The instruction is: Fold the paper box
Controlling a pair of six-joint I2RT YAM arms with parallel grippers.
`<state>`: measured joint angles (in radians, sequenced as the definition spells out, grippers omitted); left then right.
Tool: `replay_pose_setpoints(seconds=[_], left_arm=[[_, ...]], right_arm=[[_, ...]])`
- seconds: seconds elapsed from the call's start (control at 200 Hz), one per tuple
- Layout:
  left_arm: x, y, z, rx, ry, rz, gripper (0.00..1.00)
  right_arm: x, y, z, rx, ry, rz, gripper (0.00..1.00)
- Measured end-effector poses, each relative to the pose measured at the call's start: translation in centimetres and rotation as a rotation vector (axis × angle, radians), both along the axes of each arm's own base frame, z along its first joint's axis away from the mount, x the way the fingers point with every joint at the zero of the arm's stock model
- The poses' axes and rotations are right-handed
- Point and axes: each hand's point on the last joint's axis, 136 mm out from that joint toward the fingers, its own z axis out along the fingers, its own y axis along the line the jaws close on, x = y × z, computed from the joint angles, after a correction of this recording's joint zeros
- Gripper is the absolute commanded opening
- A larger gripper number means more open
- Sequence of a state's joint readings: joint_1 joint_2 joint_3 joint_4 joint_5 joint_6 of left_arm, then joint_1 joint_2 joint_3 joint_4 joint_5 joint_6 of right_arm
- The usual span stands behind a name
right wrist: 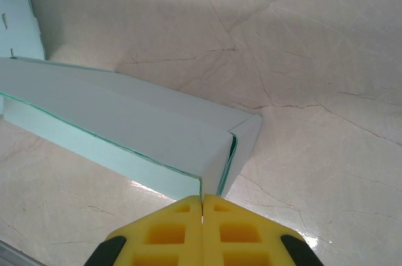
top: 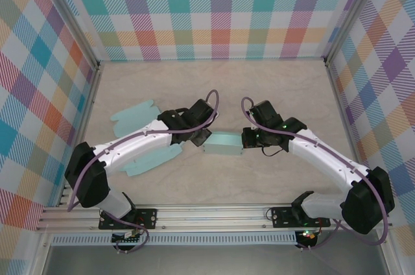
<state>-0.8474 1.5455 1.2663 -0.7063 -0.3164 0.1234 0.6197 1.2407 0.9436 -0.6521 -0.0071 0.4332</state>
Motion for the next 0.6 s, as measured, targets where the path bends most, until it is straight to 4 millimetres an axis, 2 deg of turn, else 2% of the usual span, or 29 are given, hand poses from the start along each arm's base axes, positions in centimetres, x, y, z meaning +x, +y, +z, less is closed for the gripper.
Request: replay_pose_setpoints(seconds=[0.1,0.385,0.455,0.6], left_arm=[[0.1,0.0,-0.2,0.004,0.014,0.016,0.41],[-0.1,0.6,-1.5,0.043,0.061,0.054,0.41],[-0.2,0.8,-1.7,0.055,0.068,0.06,0.36],[-0.1,0.7,-1.7,0.058,0.069,0.058,0.32]], right_arm=[[0.0,0.0,0.0,0.0,0.0,0.0,0.06],[0.0,0.0,-0.1,-0.001,0.002,0.001,0.06],[0.0,0.0,-0.1,-0.001,0.002,0.001,0.06],[0.1,0.1,0.0,-0.001,0.002,0.001,0.06]])
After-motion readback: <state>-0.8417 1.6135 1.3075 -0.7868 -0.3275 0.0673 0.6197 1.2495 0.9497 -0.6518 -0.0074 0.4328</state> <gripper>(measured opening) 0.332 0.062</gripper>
